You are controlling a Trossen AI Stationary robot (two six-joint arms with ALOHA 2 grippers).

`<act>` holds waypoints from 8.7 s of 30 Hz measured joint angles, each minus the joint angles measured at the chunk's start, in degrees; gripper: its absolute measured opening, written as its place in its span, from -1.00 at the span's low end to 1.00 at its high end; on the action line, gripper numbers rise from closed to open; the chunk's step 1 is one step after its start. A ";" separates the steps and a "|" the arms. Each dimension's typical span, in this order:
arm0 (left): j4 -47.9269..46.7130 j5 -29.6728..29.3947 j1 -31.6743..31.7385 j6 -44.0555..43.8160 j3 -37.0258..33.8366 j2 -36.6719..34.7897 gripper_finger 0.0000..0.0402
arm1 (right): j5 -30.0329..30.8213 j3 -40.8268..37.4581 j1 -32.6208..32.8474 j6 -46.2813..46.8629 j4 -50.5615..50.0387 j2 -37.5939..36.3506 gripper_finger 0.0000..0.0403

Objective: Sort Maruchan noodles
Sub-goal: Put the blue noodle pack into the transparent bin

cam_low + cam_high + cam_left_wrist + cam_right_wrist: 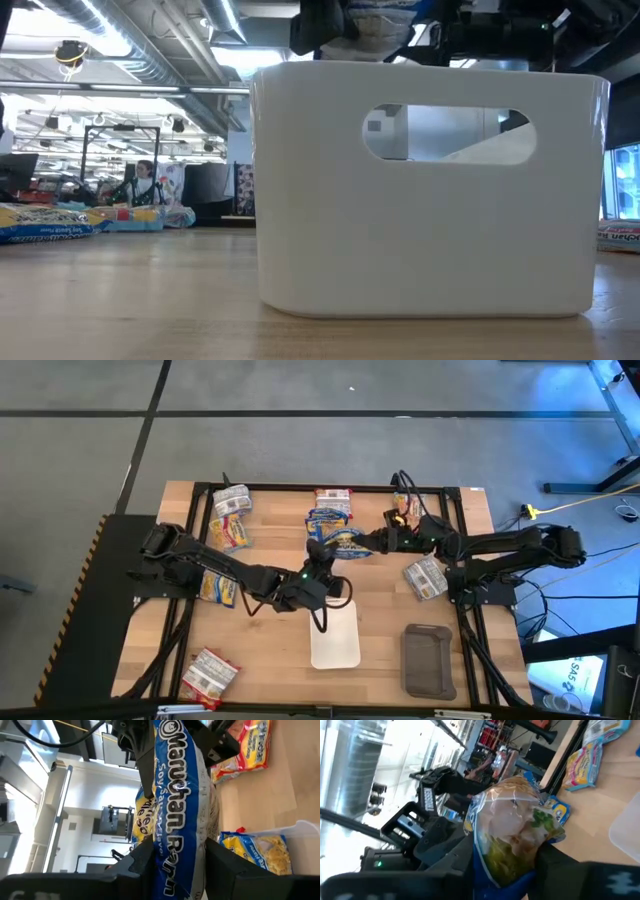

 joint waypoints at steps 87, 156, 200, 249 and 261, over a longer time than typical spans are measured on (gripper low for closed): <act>0.89 97.15 22.65 -78.72 -7.17 -5.44 -0.21 | -15.65 9.23 4.06 -74.31 -35.67 -5.96 -0.51; 55.17 66.22 24.14 -51.81 -25.90 -14.95 -0.33 | 11.77 0.37 4.08 -63.59 36.25 10.96 0.26; -3.80 64.32 22.17 -60.53 -25.84 -38.46 0.00 | 0.04 11.16 4.08 -74.15 -44.02 -5.31 -0.87; 16.90 74.01 22.89 -59.18 -25.88 -18.43 -0.39 | 4.27 25.37 4.10 -69.09 -66.75 -10.35 0.34; 16.97 72.48 22.89 -59.51 -25.88 -18.23 -0.41 | 6.74 43.32 4.10 -66.36 -76.29 7.29 0.53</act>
